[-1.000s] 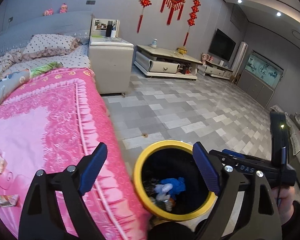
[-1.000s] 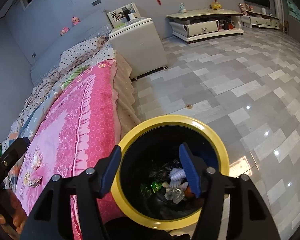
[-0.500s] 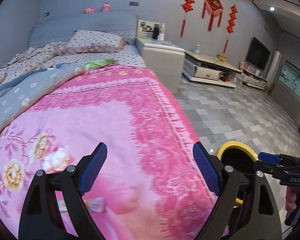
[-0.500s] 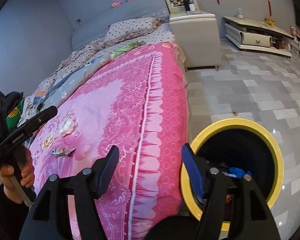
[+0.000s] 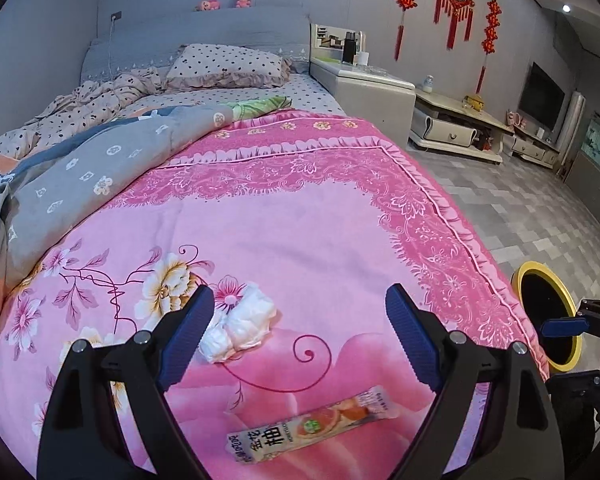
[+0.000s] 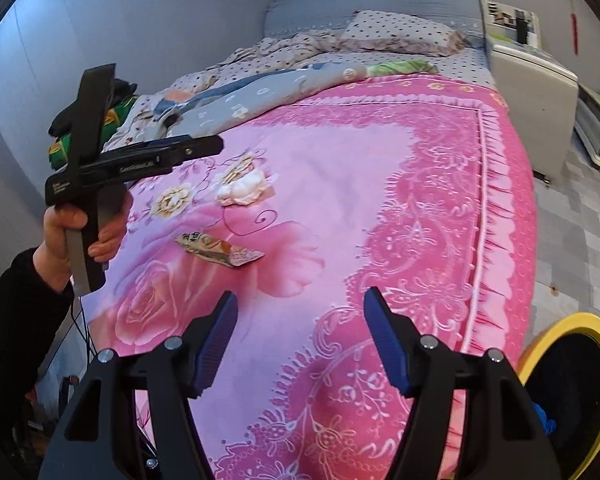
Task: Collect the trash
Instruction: 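Move both tools back over the bed toward the tissue and wrapper, then grasp white tissue with left tool while right tool grasps snack wrapper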
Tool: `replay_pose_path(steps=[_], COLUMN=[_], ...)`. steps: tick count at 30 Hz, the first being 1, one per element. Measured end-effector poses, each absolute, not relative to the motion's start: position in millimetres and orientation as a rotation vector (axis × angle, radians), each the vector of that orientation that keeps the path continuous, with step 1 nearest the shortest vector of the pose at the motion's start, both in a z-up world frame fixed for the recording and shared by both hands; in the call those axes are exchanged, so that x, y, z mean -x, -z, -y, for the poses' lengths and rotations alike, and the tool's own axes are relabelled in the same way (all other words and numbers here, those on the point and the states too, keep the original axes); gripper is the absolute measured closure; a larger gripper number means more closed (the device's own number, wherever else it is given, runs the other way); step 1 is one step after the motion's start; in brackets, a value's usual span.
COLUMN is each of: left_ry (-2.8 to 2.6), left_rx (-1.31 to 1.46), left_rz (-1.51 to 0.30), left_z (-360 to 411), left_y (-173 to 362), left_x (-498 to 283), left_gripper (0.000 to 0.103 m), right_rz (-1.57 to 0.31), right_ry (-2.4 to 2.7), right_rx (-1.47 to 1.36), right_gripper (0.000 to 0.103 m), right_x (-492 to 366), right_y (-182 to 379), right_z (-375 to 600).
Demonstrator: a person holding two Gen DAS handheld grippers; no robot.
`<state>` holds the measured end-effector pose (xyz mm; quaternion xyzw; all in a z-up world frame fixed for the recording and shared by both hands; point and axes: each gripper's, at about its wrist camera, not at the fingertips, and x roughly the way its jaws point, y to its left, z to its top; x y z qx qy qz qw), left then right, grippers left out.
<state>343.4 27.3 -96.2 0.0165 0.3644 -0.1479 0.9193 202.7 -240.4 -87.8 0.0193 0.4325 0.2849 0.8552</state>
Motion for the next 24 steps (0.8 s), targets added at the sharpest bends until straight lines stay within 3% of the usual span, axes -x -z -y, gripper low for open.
replay_pose_path(steps=[20,24], left_ry=[0.371,0.39], left_rx=[-0.096,-0.084], left_rz=[-0.882,-0.899], left_z=[-60.1,-58.8], left_y=[183.6,193.9], left_x=[-394.3,-405.0], left_gripper=[0.02,0.026], right_rz=[-0.961,-0.975], right_ry=[-0.85,-0.872], right_rx=[0.156,0.178], right_gripper=[0.041,0.041], right_x=[-245.2,-255.7], right_y=[129.1,139.3], right_z=[131.3,116.3])
